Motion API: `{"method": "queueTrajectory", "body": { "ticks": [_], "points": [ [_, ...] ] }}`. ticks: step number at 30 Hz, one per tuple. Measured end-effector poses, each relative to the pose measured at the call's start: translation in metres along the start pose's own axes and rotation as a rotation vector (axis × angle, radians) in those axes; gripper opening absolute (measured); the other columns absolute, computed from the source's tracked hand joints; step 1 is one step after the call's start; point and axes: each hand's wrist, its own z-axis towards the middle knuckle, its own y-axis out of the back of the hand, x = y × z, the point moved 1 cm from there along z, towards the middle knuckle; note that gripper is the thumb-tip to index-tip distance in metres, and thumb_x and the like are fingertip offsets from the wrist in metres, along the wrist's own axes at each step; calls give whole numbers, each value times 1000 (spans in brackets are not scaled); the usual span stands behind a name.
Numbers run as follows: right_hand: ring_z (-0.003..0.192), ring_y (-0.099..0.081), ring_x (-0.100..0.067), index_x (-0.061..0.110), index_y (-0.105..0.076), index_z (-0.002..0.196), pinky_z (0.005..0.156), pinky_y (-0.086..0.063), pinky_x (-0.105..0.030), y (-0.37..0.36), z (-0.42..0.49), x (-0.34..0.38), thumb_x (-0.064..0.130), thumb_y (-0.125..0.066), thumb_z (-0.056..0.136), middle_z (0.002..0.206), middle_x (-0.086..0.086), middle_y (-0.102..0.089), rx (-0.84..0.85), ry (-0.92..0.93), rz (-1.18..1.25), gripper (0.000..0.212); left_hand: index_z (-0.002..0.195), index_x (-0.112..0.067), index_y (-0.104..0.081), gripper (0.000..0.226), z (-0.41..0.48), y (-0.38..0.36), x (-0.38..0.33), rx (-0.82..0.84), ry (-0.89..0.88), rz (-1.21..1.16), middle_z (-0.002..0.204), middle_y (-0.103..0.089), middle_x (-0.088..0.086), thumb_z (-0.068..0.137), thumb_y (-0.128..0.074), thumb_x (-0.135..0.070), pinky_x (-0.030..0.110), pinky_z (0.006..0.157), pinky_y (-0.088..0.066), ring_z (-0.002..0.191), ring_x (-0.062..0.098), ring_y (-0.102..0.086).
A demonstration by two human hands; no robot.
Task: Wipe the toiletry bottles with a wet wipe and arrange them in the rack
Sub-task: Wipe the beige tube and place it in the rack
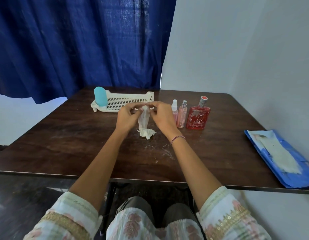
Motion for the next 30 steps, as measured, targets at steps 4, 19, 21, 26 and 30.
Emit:
{"method": "queueTrajectory", "body": {
  "ticks": [4, 19, 21, 26, 30],
  "points": [
    [91, -65, -15, 8, -66, 114, 86, -53, -27, -7, -7, -2, 2, -59, 88, 112, -9, -67, -25, 16, 106, 27, 109, -13, -67, 19, -3, 6, 11, 48, 19, -194, 107, -68, 0, 91, -60, -10, 23, 85, -51, 101, 9, -62],
    [95, -59, -25, 3, -68, 105, 84, -49, -36, -41, -40, -23, 28, -75, 78, 104, -11, -61, 299, -19, -264, 38, 106, -20, -68, 19, -1, -8, 31, -5, 115, -467, 116, -67, -3, 92, -57, -11, 23, 95, -47, 113, 8, -59],
    [93, -62, -25, 5, -68, 104, 83, -50, -36, -38, -39, -23, 24, -74, 79, 102, -9, -63, 320, 21, -263, 32, 109, -19, -67, 20, 0, -8, 32, -5, 104, -457, 118, -66, -3, 93, -57, -13, 24, 97, -47, 116, 9, -58],
    [84, -56, -11, 8, -69, 101, 79, -49, -22, -20, -24, -19, 22, -67, 85, 97, -1, -58, -79, -29, 19, 21, 110, -18, -67, 21, -3, -11, 31, -5, 118, -506, 115, -67, -8, 92, -57, -11, 23, 94, -49, 113, 6, -59],
    [92, -56, -13, 8, -67, 98, 81, -51, -25, -20, -2, -17, 19, -68, 85, 101, -1, -57, -307, -16, 130, 17, 110, -17, -66, 21, -1, -10, 27, -15, 100, -498, 111, -67, -12, 92, -57, -11, 19, 92, -49, 109, 1, -60]
  ]
}}
